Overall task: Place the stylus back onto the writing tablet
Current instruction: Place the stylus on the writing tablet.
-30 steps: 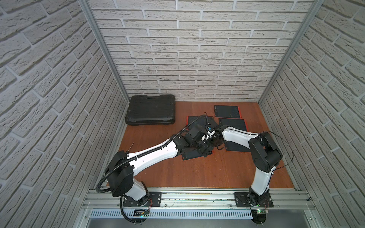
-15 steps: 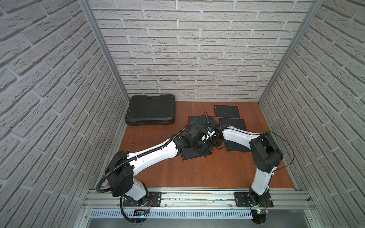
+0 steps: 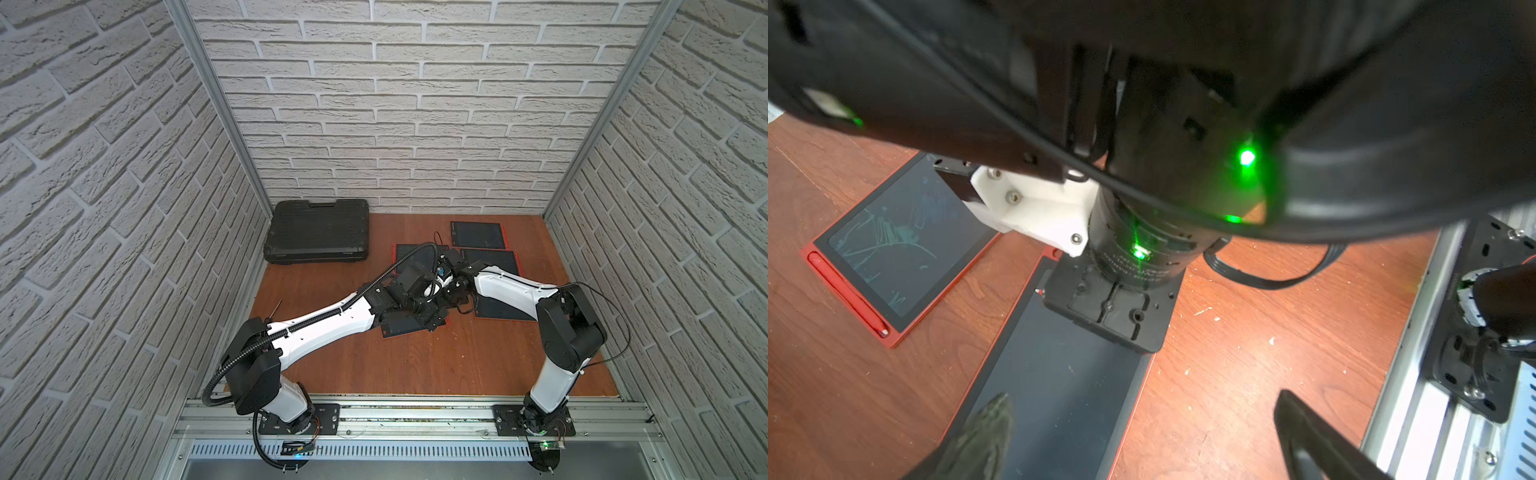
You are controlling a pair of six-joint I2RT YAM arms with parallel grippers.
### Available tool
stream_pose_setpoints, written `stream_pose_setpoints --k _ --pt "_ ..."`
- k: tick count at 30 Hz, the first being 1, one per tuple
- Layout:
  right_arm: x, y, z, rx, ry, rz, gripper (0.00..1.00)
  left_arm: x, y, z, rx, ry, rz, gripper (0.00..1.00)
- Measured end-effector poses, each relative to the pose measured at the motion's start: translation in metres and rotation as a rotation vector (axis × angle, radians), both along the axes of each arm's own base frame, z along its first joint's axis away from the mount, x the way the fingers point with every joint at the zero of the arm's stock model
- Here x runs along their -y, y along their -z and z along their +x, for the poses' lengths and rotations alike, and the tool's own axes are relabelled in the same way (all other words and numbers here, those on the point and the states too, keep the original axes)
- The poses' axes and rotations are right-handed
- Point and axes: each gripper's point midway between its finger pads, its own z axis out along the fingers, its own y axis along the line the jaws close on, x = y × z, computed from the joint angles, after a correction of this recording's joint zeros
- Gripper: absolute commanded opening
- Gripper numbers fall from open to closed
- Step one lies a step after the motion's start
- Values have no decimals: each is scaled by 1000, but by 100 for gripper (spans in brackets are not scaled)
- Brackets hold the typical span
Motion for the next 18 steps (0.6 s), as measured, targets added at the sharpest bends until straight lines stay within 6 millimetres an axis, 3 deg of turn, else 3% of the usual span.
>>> stream_pose_setpoints --k 18 --pt "-13 13 -1 -1 -39 -73 20 0 -12 -2 35 14 -15 97"
